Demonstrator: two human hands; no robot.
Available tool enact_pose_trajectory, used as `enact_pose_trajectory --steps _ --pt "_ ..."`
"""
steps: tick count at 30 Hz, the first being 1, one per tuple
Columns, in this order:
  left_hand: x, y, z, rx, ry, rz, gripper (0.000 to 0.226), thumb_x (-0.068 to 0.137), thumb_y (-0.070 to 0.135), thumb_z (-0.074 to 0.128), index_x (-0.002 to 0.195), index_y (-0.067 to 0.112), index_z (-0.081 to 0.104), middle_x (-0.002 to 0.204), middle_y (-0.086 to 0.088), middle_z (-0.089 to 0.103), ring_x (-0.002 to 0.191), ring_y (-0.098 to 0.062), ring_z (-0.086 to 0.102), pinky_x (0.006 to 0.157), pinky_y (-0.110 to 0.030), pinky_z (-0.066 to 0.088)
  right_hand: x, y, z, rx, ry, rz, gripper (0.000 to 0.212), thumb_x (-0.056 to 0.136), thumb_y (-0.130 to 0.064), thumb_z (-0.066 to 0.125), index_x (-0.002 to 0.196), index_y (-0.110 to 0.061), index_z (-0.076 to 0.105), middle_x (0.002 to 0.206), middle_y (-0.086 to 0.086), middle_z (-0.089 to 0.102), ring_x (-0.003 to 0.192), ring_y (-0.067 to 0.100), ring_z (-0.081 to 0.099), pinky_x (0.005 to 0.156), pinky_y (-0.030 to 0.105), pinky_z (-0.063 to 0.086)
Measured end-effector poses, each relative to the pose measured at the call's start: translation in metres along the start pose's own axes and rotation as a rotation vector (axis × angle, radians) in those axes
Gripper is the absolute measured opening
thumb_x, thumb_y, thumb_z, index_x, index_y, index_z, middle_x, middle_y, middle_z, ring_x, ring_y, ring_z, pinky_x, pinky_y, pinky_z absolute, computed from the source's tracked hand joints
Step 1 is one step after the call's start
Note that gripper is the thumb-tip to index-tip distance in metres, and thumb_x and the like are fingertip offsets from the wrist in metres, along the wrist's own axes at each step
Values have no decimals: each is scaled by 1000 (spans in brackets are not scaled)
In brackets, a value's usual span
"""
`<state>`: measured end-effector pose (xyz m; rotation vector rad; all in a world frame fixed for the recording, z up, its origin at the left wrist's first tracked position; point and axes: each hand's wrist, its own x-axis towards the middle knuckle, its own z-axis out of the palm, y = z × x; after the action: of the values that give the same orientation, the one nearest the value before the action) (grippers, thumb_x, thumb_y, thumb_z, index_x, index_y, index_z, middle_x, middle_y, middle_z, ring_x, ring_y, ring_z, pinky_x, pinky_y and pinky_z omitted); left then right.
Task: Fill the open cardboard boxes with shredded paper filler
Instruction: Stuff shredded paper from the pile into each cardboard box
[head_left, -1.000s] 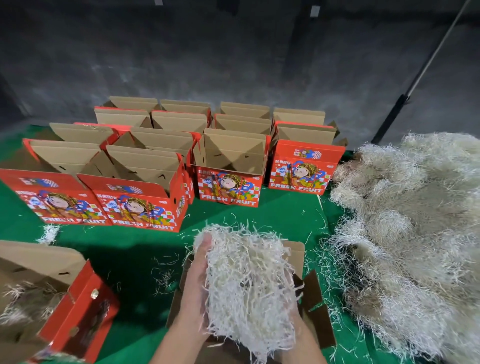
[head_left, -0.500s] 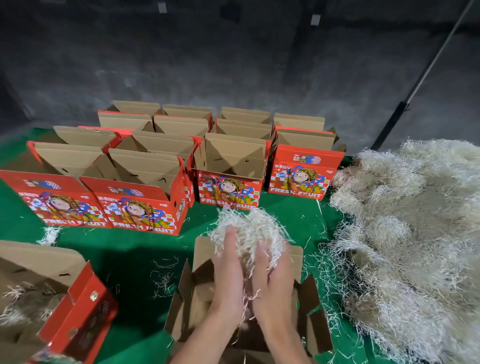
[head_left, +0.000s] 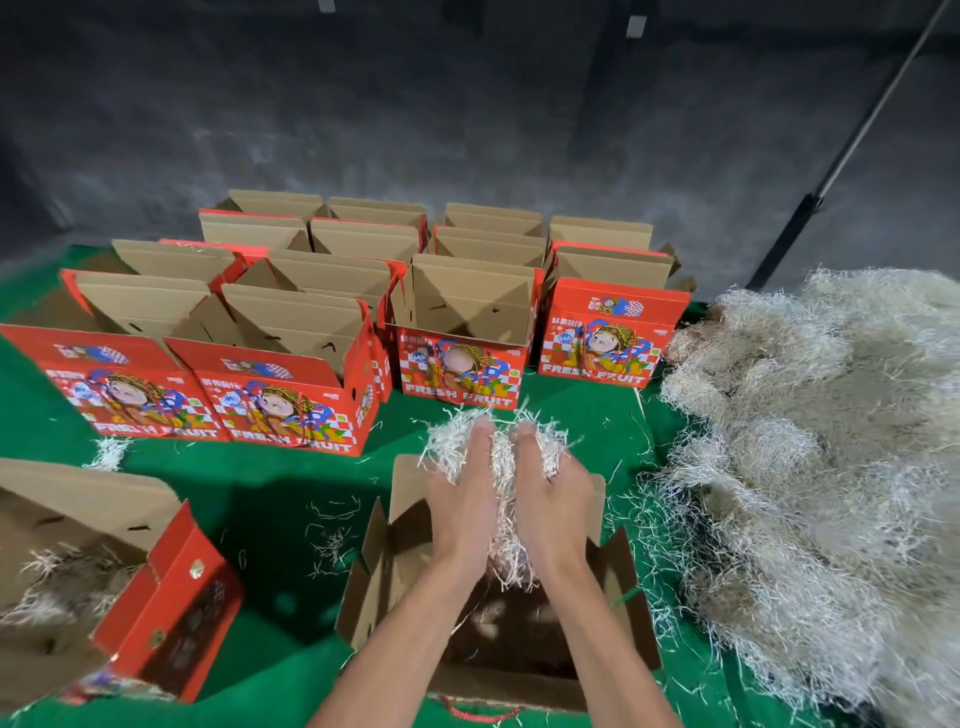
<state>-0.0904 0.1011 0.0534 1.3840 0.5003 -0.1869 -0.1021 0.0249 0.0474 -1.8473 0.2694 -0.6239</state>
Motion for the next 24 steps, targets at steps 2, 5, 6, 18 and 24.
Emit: enact_pose_trajectory --steps 2,5,6,18,24 --pt "4 6 -3 0 -64 -27 130 58 97 54 159 31 5 164 5 16 132 -13 44 104 -40 40 7 -1 -2 -56 -15 -3 67 103 -53 42 48 -15 42 39 -9 39 35 6 32 37 13 27" --pt "8 15 -5 24 11 -16 118 76 80 59 156 7 12 148 -6 49 126 -18 55 109 -45 34 10 -2 -1 -77 13 5 62 106 -47 38 49 -24 29 39 -11 40 34 5 32 36 14 26" --pt "12 17 -6 57 30 10 110 81 76 58 151 -2 25 116 -2 72 98 -12 68 102 -44 41 9 -3 1 -62 9 -4 61 106 -44 38 49 -26 27 37 -10 38 33 6 30 34 15 23" --pt "9 16 -6 101 88 88 95 83 78 52 127 -5 51 58 14 46 47 -8 48 48 -23 37 27 -7 -1 -174 -113 71 65 104 -49 35 48 -16 40 35 -9 38 33 7 37 44 8 34" --pt "20 63 5 167 15 153 47 92 66 52 83 22 39 52 9 40 30 -2 36 34 -12 32 5 -1 5 -240 -7 -166 66 107 -48 30 46 -22 29 36 -10 25 36 11 35 39 19 23"
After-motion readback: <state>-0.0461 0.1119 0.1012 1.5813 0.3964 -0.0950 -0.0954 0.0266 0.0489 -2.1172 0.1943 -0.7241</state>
